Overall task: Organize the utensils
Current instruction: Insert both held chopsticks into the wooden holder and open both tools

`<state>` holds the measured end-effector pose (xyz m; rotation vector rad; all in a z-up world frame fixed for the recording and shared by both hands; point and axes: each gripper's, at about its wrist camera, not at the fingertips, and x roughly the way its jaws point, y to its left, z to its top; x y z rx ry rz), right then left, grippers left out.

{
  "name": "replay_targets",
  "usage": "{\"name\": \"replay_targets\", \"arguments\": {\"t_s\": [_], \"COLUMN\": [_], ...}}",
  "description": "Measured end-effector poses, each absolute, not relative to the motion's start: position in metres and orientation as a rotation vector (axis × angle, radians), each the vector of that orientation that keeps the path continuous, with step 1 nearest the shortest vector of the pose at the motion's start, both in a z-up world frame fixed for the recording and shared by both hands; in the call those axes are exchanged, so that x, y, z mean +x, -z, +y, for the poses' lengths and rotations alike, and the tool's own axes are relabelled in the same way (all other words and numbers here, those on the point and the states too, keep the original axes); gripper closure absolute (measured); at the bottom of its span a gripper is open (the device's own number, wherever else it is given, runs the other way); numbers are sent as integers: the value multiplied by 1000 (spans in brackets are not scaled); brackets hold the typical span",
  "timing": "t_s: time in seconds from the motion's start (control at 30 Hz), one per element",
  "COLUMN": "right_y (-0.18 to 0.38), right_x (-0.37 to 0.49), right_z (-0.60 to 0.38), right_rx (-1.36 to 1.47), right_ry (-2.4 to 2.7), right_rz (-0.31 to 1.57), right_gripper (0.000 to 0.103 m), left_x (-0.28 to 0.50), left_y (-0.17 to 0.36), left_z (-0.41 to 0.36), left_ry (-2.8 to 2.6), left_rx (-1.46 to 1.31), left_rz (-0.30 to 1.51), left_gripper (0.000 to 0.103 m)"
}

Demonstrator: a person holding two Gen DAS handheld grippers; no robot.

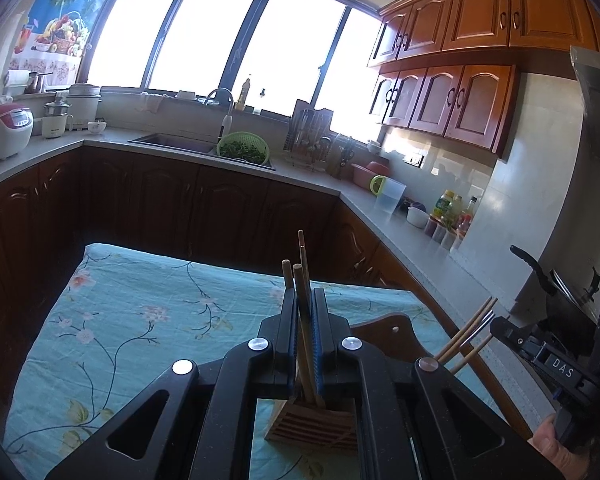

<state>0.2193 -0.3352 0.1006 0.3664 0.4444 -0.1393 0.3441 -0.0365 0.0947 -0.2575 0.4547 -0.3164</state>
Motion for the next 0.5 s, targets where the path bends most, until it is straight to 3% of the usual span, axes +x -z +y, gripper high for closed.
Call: {"name": "replay_targets", "arguments": {"t_s": [0.33,0.5], "right_y": [-98,-95], "right_x": [220,217], "right_z": [-340,-346], "right_rx": [384,405], "right_ry": [130,138], "right_rz": [453,461], "right_gripper": [93,80], "left_x": [344,342], "left_y": [-89,-91], "left_z": [-39,-37], "left_ry": [312,289], "left_rx": [-241,-269], "left_rz": [491,514], "left_gripper": [96,79]}}
